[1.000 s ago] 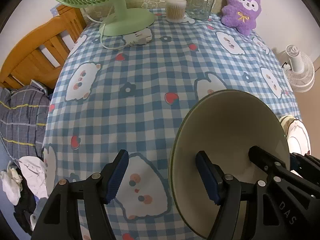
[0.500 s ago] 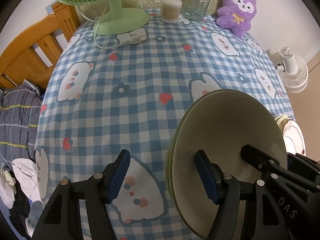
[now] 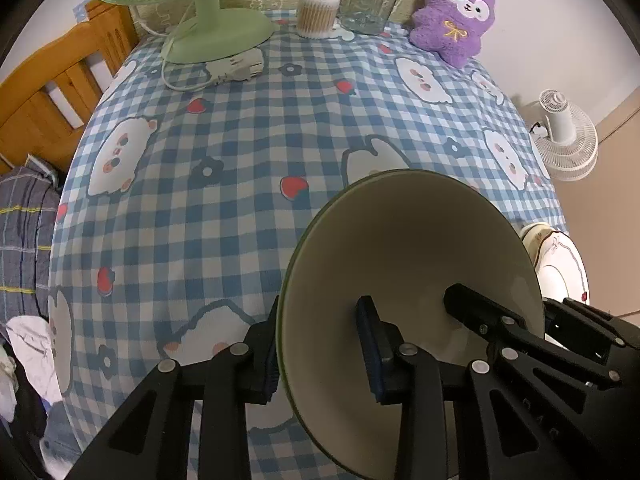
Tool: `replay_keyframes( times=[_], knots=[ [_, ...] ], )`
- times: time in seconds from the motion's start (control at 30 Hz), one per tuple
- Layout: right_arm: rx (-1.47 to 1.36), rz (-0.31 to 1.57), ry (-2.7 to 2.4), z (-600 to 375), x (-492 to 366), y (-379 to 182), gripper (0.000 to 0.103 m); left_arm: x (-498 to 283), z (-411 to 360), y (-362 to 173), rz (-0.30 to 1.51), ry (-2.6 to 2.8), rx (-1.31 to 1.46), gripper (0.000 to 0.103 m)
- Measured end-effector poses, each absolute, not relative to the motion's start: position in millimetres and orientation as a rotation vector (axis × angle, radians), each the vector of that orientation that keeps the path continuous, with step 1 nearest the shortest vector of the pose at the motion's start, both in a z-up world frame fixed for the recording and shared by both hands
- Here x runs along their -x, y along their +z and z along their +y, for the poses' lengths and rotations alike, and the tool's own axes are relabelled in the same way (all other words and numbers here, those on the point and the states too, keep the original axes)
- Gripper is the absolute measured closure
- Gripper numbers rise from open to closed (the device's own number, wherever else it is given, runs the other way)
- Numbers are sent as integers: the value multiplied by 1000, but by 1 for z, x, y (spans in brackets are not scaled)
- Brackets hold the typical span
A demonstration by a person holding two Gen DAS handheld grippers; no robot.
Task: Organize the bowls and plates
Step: 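Lower the cream bowl onto the bowls stacked on the plates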
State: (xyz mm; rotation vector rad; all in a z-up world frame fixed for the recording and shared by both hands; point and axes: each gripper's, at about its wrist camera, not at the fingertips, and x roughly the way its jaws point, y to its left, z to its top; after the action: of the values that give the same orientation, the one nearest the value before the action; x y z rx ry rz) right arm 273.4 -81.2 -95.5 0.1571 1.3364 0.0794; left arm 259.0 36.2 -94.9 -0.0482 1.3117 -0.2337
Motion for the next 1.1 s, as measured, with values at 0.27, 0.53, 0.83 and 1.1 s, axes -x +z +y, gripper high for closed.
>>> replay_keyframes(
  times=[0.27, 0.53, 0.83, 1.1],
  knots=[
    [-154, 1332, 103, -83, -272, -97, 73, -256, 34, -94, 1293, -216, 43, 71],
    [-134, 1346, 101, -78, -274, -94, 73, -254, 37, -94, 1298, -212, 63, 71],
    [-142, 1350, 106, -80, -271, -93, 73, -252, 35, -92, 1306, -207, 54, 72],
    [-137, 1357, 92, -82, -266, -88, 73, -247, 34, -91, 1330, -219, 78, 72]
  ],
)
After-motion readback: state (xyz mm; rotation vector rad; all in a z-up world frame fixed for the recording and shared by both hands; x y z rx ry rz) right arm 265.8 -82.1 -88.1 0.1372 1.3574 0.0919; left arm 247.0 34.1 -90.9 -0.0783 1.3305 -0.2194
